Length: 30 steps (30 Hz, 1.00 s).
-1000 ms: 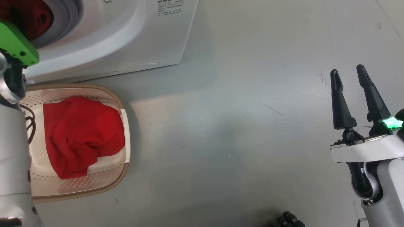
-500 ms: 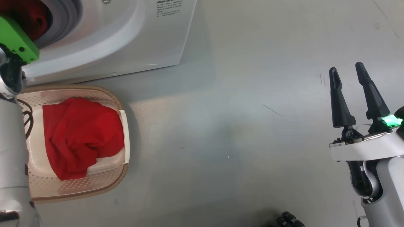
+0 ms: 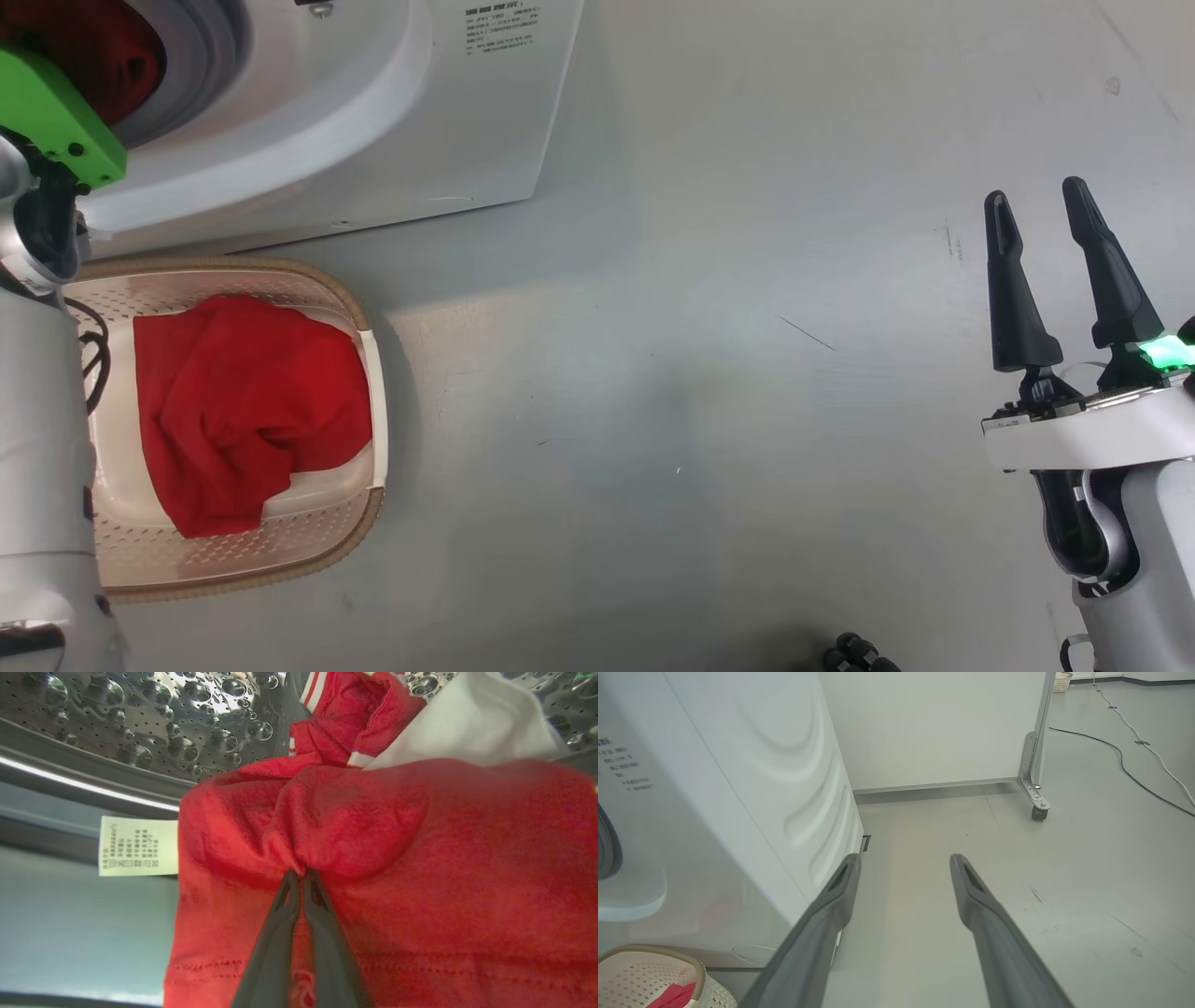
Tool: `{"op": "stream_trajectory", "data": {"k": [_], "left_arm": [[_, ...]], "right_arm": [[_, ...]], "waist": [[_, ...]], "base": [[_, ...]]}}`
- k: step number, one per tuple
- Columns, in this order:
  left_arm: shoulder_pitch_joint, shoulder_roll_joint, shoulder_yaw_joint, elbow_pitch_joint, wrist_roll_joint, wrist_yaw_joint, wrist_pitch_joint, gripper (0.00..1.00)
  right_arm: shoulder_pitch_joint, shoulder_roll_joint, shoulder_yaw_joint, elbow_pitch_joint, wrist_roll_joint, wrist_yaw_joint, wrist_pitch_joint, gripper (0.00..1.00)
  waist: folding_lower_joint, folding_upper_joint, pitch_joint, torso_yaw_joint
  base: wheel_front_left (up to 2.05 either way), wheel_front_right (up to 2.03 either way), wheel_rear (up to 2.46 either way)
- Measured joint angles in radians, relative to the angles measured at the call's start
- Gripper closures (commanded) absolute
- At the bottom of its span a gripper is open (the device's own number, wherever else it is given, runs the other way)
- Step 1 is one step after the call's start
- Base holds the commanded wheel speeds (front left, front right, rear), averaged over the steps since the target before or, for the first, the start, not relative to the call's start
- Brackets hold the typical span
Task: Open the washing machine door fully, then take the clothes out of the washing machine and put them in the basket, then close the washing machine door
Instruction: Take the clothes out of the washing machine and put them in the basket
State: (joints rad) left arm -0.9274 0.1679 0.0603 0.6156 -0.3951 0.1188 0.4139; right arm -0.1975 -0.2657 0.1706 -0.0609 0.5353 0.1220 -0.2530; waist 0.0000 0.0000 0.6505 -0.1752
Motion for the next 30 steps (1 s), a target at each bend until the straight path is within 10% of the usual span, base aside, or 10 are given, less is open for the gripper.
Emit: {"op": "stream_trajectory", "data": {"k": [30], "left_arm": [[0.169, -0.030, -0.018, 0.063, -0.005, -0.099, -0.267, 1.00]], "right_arm": [[0.014, 0.012, -0.007, 0.045, -0.027, 0.000, 0.000, 0.00]], "waist": [[0.0000, 0.0000, -0.183, 0.065]], "base": [[0.00, 0.00, 0.00]]}}
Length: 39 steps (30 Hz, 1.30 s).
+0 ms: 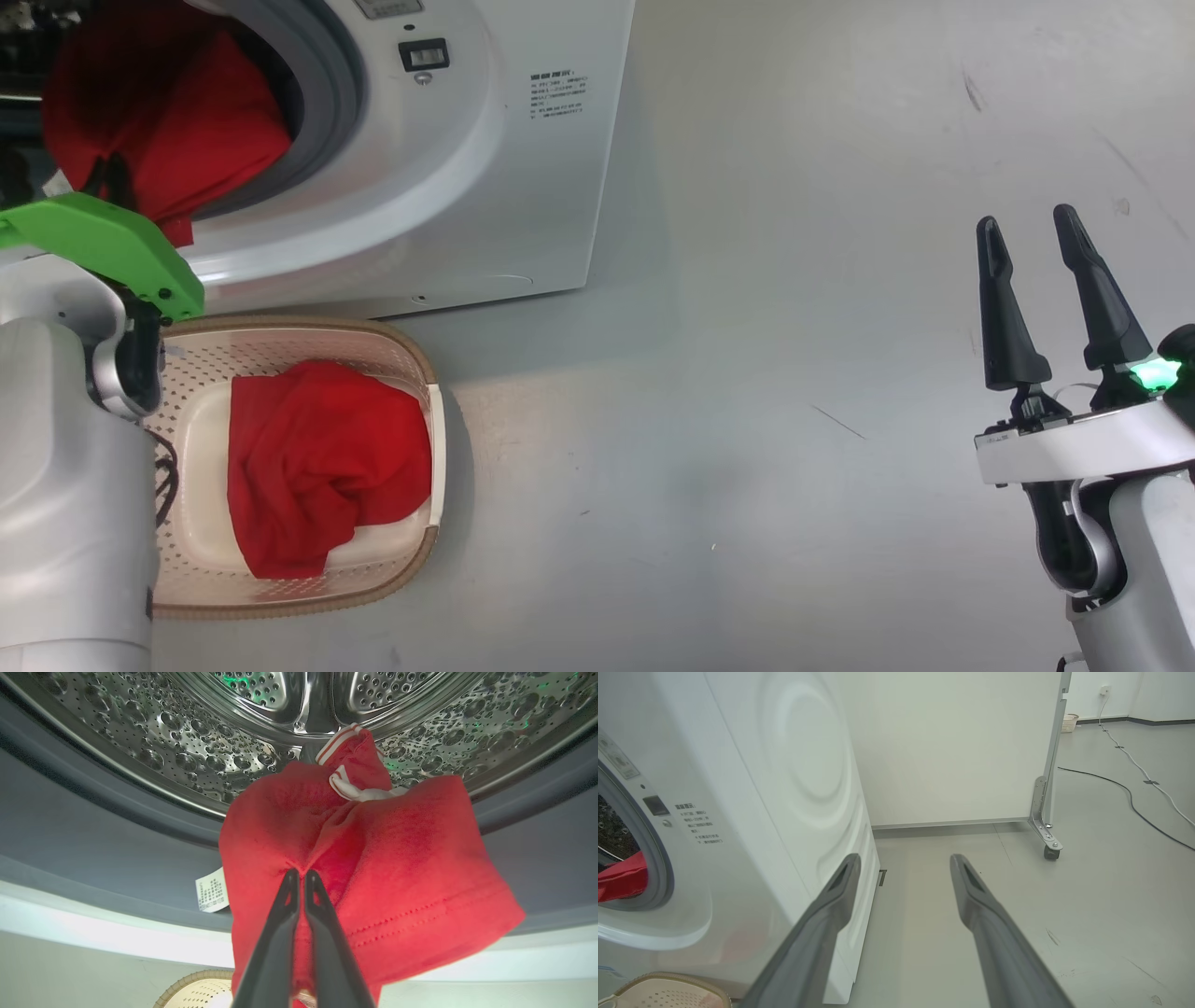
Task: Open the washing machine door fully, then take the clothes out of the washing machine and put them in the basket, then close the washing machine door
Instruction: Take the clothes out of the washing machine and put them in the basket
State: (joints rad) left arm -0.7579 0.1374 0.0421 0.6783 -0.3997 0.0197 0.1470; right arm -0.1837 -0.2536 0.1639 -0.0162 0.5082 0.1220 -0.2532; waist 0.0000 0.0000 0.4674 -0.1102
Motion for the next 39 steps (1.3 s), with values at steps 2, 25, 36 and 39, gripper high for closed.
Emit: {"op": "stream_trajectory", "data": {"k": [2, 25, 36, 39], "left_arm": [[0.016, -0.004, -0.007, 0.000, 0.000, -0.011, -0.013, 1.00], [0.251, -0.039, 0.005, -0.020, -0.005, -0.066, -0.208, 1.00], [0.330, -0.041, -0.015, -0.108, 0.001, -0.088, -0.309, 1.00], [0.348, -0.045, -0.027, -0.144, 0.015, -0.091, -0.336, 1.00]], "right_arm": [[0.012, 0.002, 0.000, 0.004, 0.000, 0.000, 0.000, 0.00], [0.055, 0.017, -0.057, 0.034, -0.027, -0.001, 0.000, 0.00], [0.123, 0.030, -0.061, 0.044, -0.033, -0.011, 0.000, 0.00], [0.136, 0.035, -0.057, 0.044, -0.034, -0.011, 0.000, 0.00]], "waist": [[0.0000, 0.0000, -0.017, 0.004], [0.0000, 0.0000, -0.210, 0.039], [0.0000, 0.0000, -0.302, 0.043], [0.0000, 0.0000, -0.320, 0.046]], "base": [[0.00, 0.00, 0.00], [0.00, 0.00, 0.00], [0.00, 0.00, 0.00], [0.00, 0.00, 0.00]]}}
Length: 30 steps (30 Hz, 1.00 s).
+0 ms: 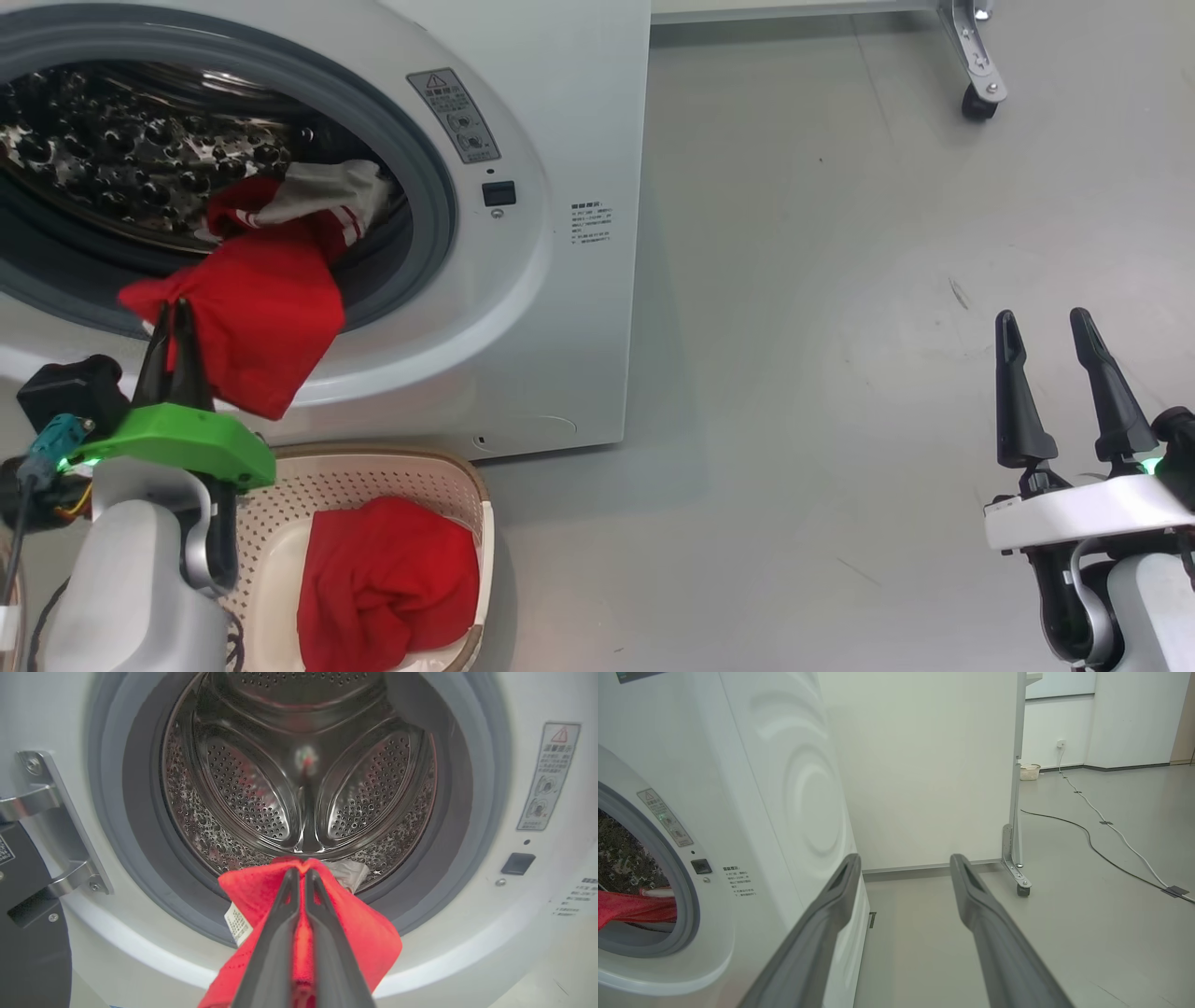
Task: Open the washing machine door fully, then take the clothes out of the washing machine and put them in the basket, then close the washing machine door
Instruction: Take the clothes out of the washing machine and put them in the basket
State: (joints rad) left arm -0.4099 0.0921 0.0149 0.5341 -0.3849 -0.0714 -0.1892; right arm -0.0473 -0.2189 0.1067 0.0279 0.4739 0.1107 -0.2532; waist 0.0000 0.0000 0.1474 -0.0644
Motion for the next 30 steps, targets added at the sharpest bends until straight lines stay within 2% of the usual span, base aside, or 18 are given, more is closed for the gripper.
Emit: {"op": "stream_trajectory", "data": {"k": [5, 30], "left_arm": [[0.011, -0.008, -0.020, -0.085, 0.014, -0.005, -0.033, 1.00], [0.042, -0.013, -0.024, -0.413, 0.084, -0.004, -0.060, 1.00]], "right_arm": [[0.009, 0.001, 0.006, -0.005, -0.001, 0.000, 0.000, 0.00], [0.020, 0.025, 0.028, -0.022, -0.010, 0.000, 0.000, 0.00]], "waist": [[0.0000, 0.0000, -0.016, 0.004], [0.0000, 0.0000, -0.025, 0.007]], "base": [[0.00, 0.00, 0.00], [0.00, 0.00, 0.00]]}}
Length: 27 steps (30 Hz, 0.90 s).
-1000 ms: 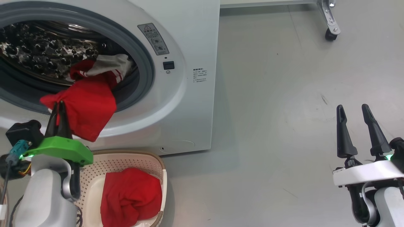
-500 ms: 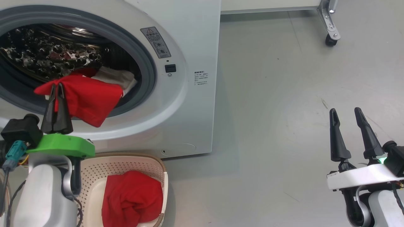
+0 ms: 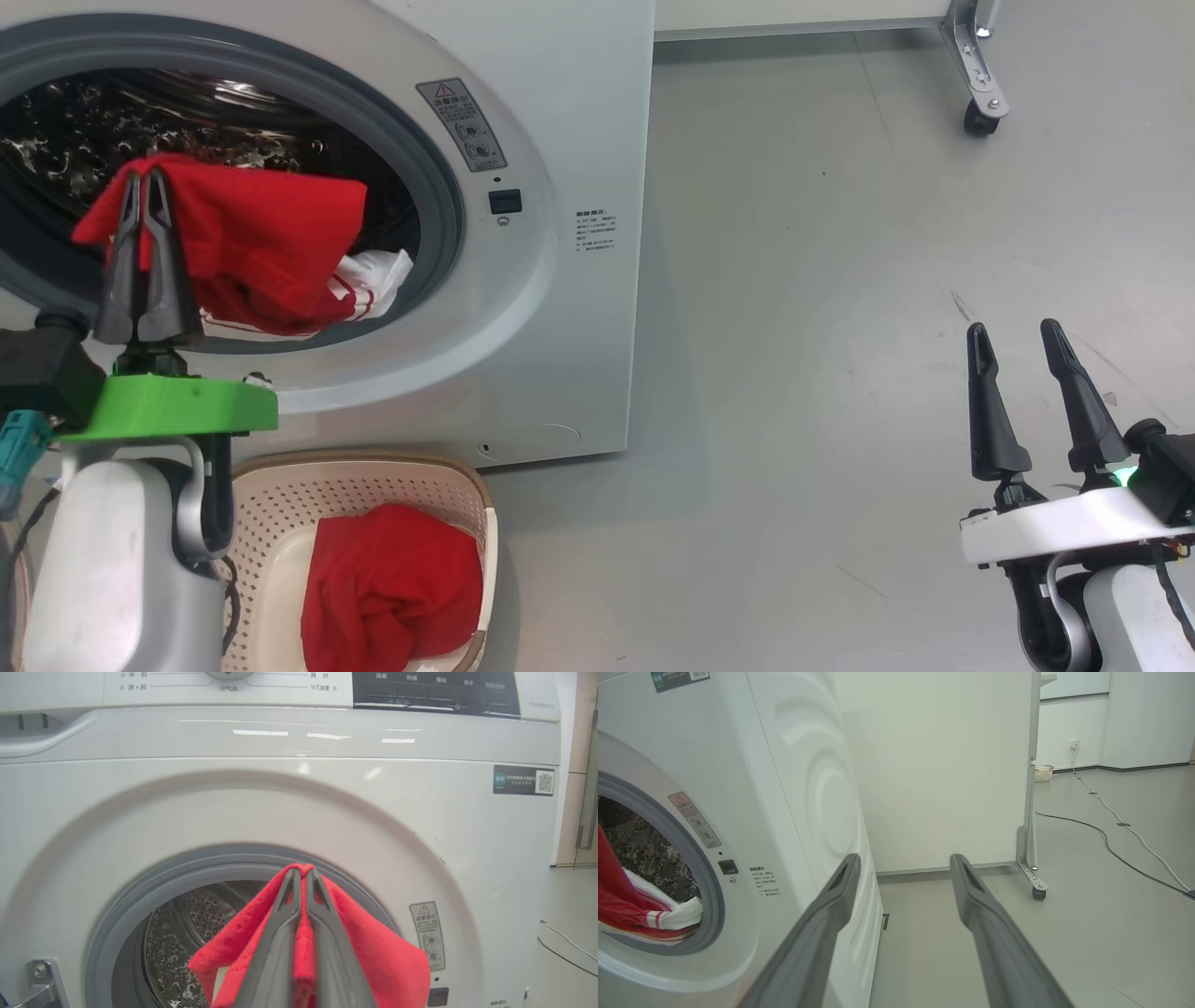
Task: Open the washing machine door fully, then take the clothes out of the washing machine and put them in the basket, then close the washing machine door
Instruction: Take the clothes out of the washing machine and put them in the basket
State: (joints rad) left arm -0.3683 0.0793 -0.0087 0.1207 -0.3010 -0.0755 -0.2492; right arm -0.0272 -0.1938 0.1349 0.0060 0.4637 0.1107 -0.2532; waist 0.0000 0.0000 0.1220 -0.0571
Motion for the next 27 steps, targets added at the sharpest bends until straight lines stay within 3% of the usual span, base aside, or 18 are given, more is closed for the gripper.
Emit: {"op": "stream_trajectory", "data": {"k": [13, 27], "left_arm": [[0.000, -0.006, -0.008, -0.116, 0.017, 0.010, -0.007, 1.00], [0.174, -0.030, -0.070, -0.017, -0.007, 0.032, 0.074, 1.00]], "right_arm": [[0.000, 0.000, 0.000, 0.000, -0.002, 0.000, 0.000, 0.00], [0.007, 0.011, -0.003, -0.021, 0.004, 0.000, 0.000, 0.00]], "waist": [[0.0000, 0.0000, 0.002, 0.000], [0.0000, 0.0000, 0.030, -0.001]], "base": [[0.00, 0.00, 0.00], [0.00, 0.00, 0.00]]}}
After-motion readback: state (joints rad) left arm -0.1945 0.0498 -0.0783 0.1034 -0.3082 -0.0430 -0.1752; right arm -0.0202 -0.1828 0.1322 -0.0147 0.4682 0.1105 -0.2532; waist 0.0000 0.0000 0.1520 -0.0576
